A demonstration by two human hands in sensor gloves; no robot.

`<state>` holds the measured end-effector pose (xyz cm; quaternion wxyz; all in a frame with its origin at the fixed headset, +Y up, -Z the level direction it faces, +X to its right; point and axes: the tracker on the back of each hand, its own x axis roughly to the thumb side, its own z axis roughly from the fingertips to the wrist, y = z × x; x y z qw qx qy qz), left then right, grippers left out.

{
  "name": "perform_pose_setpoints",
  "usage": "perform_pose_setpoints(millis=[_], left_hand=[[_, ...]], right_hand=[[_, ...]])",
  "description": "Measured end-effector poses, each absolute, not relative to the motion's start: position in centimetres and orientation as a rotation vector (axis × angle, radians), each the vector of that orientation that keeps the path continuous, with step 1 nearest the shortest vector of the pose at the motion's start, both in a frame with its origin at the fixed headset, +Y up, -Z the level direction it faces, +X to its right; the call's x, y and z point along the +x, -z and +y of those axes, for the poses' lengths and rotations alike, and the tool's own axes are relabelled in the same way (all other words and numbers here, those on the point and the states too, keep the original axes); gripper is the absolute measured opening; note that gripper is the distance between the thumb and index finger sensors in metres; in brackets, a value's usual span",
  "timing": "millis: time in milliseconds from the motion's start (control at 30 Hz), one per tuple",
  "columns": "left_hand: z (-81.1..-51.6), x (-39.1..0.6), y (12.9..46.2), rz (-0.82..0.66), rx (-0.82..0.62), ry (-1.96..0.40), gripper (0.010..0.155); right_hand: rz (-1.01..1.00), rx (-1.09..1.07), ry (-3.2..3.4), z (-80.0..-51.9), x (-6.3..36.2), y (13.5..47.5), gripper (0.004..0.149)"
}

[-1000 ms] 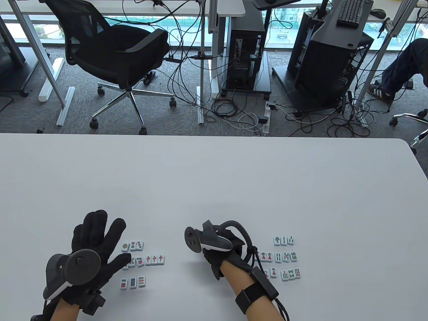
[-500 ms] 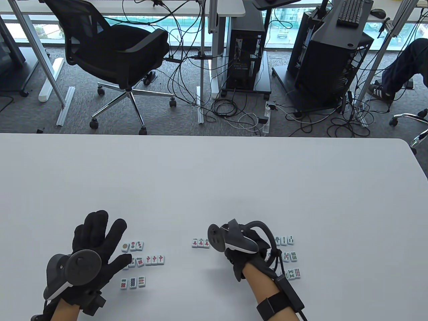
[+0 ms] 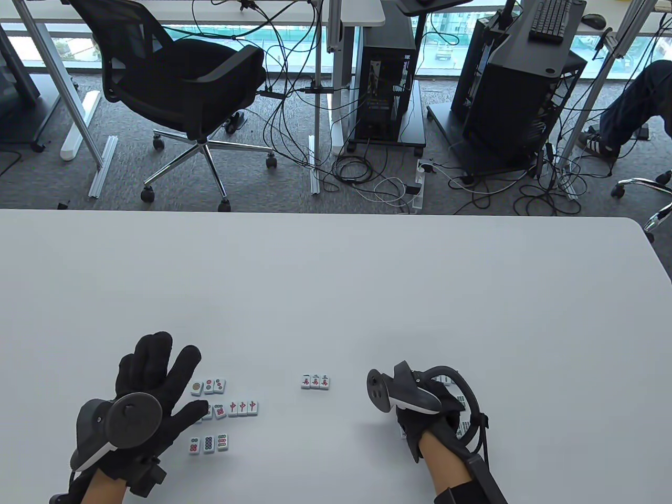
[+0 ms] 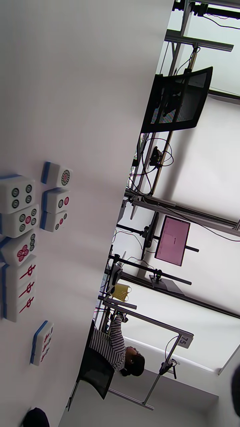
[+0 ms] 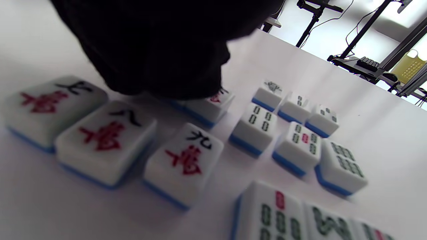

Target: Mahjong suit sorting

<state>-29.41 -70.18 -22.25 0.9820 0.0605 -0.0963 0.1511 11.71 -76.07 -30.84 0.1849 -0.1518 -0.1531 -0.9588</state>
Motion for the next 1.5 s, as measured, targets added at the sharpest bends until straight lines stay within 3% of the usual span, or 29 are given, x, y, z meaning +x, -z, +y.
perform_pose_setpoints(millis=[233,500,867,1233,1500], left_hand=[[-70.2,-29.4,22.3,-0.194,0.121,-0.308,0.084],[-70.2,-29.3,22.3,-0.197,0.117,-0.307,0.084],[-70.0,-29.5,22.3,-0.194,0.134,-0.325,0.084],[-70.0,-29.6,22.3,-0.193,0.133,-0.326,0.084],[-70.0,-29.6,22.3,-0.195,0.136,-0.326,0.083]], right_hand=[[-0.533,-0.391,2.763,-75.6,10.8,32.2,0.057],[-0.293,-0.636,2.905,-74.6,5.3,32.5,0.057],[-0.313,-0.671,2.838,-76.1,0.9,33.2,0.055],[-0.282,-0.683,2.85,-75.2,2.2,32.5,0.062],[-0.326,-0.49,2.859,-73.1,8.5,32.1,0.062]])
